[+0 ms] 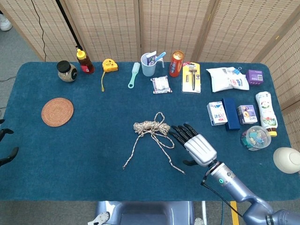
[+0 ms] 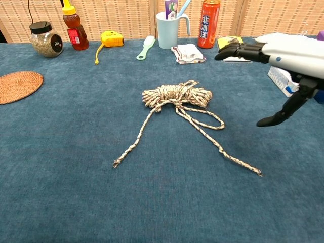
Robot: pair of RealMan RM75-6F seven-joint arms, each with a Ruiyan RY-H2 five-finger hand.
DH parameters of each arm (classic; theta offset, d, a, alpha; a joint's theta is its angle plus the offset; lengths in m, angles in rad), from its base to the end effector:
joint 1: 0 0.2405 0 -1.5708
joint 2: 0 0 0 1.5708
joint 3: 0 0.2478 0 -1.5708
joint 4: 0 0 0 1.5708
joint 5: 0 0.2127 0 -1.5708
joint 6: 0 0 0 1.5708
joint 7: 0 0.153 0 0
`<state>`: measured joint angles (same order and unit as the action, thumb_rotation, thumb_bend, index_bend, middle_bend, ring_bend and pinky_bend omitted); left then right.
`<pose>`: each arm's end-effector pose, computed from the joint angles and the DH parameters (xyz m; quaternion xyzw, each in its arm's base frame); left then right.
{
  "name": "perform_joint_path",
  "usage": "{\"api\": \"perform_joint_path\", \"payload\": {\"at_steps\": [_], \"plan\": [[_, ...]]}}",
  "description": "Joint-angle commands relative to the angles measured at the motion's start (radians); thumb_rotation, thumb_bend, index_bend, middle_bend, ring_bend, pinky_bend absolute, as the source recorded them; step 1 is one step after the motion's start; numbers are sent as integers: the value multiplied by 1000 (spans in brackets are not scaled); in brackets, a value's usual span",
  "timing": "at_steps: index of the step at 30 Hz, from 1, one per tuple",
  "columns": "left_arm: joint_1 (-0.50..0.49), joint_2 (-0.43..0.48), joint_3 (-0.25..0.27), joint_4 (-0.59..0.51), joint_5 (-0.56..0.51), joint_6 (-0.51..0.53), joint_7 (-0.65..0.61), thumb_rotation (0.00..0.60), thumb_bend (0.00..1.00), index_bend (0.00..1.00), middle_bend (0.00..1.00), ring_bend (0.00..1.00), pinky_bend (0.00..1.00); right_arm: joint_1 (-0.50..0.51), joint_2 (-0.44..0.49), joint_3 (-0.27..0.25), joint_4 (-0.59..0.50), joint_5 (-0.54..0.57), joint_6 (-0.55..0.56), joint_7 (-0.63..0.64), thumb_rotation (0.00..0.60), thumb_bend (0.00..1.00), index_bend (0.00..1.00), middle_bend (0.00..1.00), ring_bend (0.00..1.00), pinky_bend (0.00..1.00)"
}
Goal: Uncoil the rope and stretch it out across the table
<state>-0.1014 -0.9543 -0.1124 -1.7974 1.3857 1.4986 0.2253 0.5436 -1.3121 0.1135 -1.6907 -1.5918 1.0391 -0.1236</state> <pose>-0.2835 0.2039 0.2024 -0.5892 -0.3259 -0.3365 0.6584 -0.1487 -0.2811 0.0323 0.7763 -0.3178 0.4276 0.3371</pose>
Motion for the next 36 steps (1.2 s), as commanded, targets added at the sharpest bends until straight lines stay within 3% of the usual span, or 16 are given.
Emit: {"api": "perform_joint_path", "payload": {"at_steps": [1,14,36], "plan": [[4,5,1,0,-3,3,-5,519,255,365,168,161,161,8,-40,-4,13,26,-7,-44,600,112,0,0,0,0],[11,8,18,5,-1,-7,-32,519,255,364,168,161,159,26,-170,-25,76,92,-24,-151,600,108,0,0,0,0],[26,7,30,14,6,5,-54,520,256,358,168,160,159,31,-248,-59,94,144,-27,-252,600,106,0,0,0,0]]}}
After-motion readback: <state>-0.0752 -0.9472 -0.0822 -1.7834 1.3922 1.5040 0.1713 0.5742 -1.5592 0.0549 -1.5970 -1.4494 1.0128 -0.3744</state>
